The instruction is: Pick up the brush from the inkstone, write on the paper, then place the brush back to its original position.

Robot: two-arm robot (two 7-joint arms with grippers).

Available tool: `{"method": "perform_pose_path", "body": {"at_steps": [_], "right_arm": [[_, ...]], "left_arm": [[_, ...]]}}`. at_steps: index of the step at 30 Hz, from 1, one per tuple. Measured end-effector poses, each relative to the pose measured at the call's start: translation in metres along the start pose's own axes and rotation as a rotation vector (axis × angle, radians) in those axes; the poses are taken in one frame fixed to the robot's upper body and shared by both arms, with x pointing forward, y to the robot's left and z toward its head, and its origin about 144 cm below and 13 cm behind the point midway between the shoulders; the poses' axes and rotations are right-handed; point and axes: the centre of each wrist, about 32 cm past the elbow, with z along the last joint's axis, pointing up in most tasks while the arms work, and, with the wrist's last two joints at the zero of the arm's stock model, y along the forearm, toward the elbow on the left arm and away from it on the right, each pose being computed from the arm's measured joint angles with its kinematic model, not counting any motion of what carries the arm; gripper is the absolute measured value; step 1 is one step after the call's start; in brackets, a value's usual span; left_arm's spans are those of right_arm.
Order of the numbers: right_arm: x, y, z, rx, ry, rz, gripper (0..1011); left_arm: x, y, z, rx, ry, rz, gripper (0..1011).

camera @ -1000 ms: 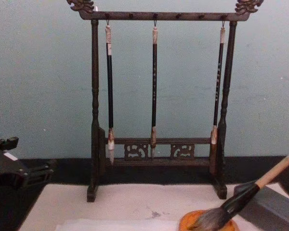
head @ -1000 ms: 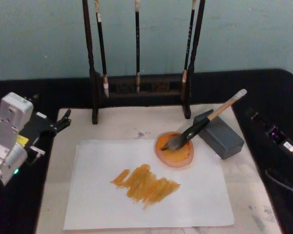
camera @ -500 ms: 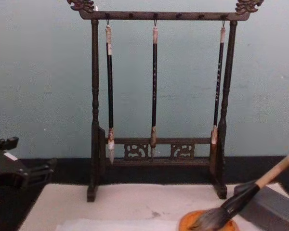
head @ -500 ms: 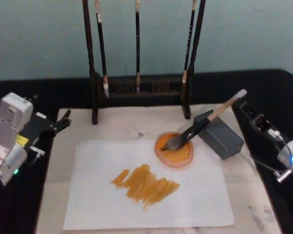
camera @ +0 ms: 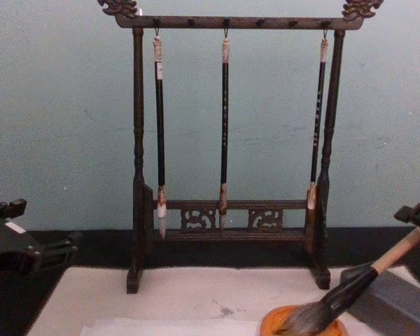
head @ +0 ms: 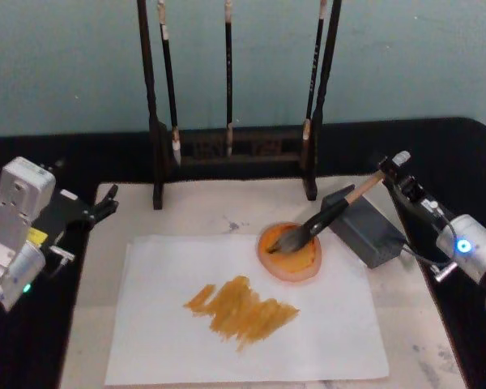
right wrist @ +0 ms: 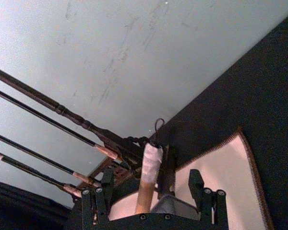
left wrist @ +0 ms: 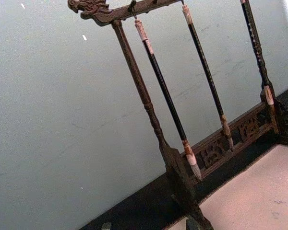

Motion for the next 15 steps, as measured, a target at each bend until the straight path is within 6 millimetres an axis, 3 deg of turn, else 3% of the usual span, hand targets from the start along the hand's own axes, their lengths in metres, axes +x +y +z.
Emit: {"method": "perform_pose_path", "body": {"at_steps": [15], "right_arm": [[-0.0059, 0.0089, 0.0001, 0.008, -0.017, 0.015, 1000]], "left_arm": [[0.0, 0.0, 0.0, 0.0, 0.0, 0.0, 1010]]}}
